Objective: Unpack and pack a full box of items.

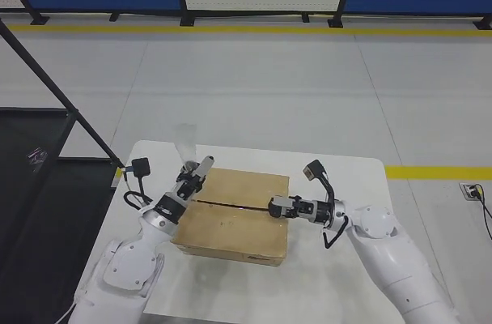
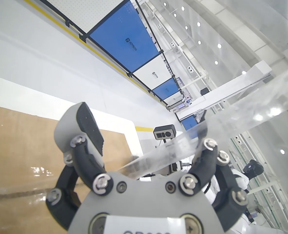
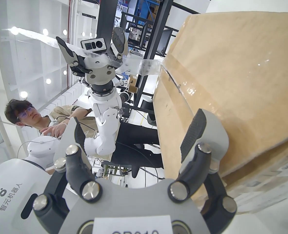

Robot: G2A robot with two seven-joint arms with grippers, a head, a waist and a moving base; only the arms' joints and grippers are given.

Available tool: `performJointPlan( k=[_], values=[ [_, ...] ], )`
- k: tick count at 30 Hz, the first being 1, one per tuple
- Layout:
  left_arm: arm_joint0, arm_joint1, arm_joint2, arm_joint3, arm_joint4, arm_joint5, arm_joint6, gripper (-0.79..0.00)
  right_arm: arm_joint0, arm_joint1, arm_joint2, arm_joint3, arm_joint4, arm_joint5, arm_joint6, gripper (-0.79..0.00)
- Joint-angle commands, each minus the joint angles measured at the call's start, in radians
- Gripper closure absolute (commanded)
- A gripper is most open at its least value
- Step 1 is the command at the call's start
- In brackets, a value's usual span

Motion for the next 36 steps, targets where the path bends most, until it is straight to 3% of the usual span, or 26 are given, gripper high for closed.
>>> performJointPlan(
  k=[1,22,36],
  values=[
    [-0.01,-0.003,0.018,0.006,0.016,0.004,-0.007,-0.785,-0.01,0.004,0.01,-0.011,0.001,-0.003,-0.002,-0.785],
    [-0.062,-0.036,0.148,0.069,0.124,0.027,-0.002,-0.785,-0.118,0.042,0.103,-0.115,0.006,-0.008,-0.02,-0.785],
    [-0.064,-0.052,0.183,0.09,0.161,0.025,-0.005,-0.785,-0.182,0.061,0.16,-0.143,0.042,-0.057,-0.032,-0.785]
  ],
)
